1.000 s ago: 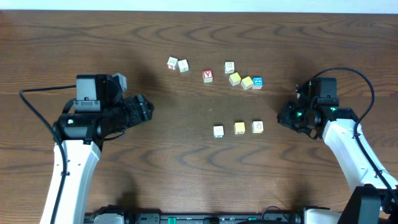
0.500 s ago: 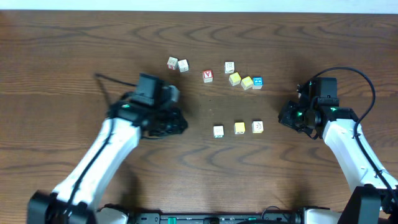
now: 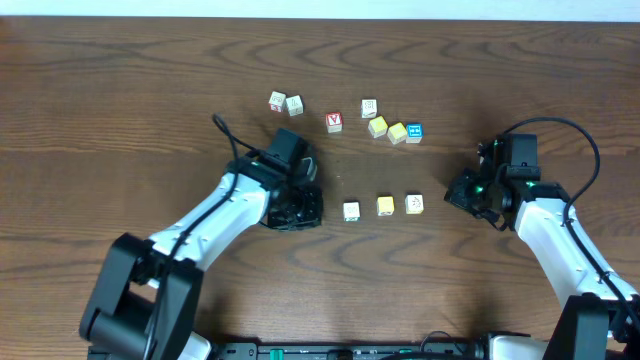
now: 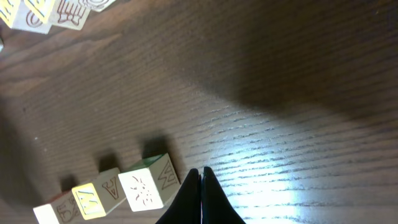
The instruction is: Lift 3 blocks
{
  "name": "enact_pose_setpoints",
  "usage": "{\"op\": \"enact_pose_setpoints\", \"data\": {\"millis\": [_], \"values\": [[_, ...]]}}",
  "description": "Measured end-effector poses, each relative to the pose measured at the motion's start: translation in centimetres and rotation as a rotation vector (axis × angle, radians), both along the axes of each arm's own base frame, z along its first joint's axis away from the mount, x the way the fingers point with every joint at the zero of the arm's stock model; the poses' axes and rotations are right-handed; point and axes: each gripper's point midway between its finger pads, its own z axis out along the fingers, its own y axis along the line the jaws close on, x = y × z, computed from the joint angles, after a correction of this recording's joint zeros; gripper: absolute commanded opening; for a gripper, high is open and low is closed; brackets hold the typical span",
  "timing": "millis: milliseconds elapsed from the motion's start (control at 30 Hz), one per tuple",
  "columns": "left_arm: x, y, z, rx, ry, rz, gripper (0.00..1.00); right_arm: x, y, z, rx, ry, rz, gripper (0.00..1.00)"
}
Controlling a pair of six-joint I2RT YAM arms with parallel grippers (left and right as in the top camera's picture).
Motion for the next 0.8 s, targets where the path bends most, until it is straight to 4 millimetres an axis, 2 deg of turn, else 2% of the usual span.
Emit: {"op": "enact_pose_setpoints", "data": {"millis": [133, 300, 533, 800], "values": [[-0.6, -1.3, -1.3, 0.007, 0.027, -0.016, 0.08, -0.1, 0.0, -0.2, 0.007, 0.003, -0.016, 0.01], [-0.4, -3.1, -2.4, -0.012, 0.012, -0.032, 0.07, -0.3, 0.0, -0.6, 0.011, 0.009, -0.023, 0.04], [0.0, -3.3, -2.3, -0.021, 0.005, -0.014, 0.07, -0.7, 0.0, -1.4, 0.014, 0.010, -0.032, 0.03], [0.8, -3.6, -2.2, -0.033, -0.014, 0.018, 0.07, -0.5, 0.4, -1.3, 0.041, 0.001, -0.036, 0.03]]}}
